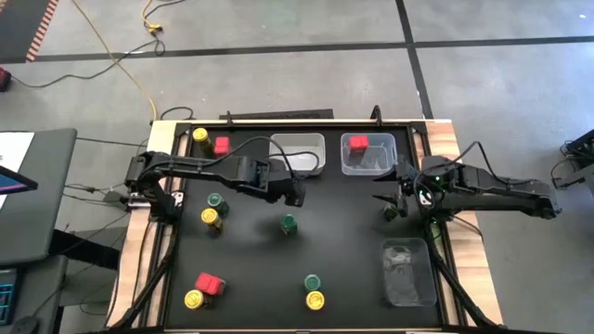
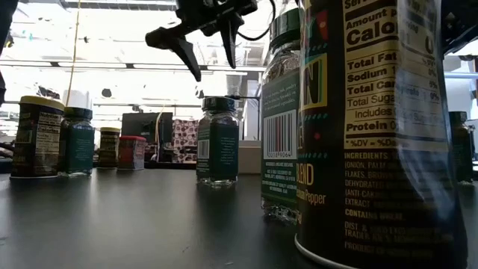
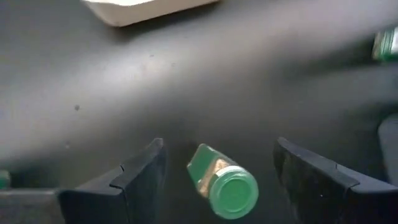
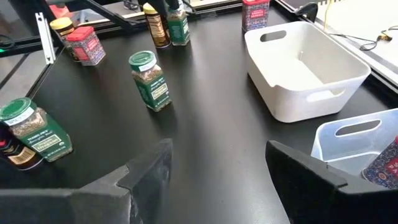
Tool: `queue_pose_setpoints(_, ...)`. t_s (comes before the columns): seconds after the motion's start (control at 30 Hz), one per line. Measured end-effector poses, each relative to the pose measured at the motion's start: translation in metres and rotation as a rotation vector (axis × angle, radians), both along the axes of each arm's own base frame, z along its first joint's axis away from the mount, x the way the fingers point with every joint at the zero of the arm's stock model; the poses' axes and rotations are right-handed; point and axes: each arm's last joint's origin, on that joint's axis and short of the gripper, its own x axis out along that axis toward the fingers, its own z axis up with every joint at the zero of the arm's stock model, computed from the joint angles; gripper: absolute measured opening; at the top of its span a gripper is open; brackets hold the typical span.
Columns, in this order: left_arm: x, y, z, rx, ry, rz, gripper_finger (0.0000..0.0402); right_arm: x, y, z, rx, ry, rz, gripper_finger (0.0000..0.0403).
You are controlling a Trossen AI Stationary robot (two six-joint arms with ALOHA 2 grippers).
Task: Sort spices by type
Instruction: Put the middle green seasoning bottle into the white bin
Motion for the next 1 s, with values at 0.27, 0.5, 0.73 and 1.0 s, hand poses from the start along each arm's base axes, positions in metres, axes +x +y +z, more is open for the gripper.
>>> queue_pose_setpoints(0.27,-0.003,-0.034,0.001,-0.119,-0.134,0.338,0.0279,0.000,0.000,0.000,-0.001,0.000,0.000,0.0286)
queue_pose_setpoints(0.5,0.003,-0.074,-0.016,-0.205,-0.197,0.507,0.0279,0.000,0.000,0.000,-0.002,0.001,-0.001,0.0286)
queue_pose_setpoints(0.73,0.031,-0.095,-0.033,-0.258,-0.166,0.544,0.0279,0.000,-0.001,0.000,-0.004,0.002,-0.006,0.0286)
queue_pose_setpoints(1.0,0.044,-0.091,-0.006,-0.265,-0.004,0.568,0.0279,0.000,-0.001,0.000,-0.004,0.002,-0.006,0.0286)
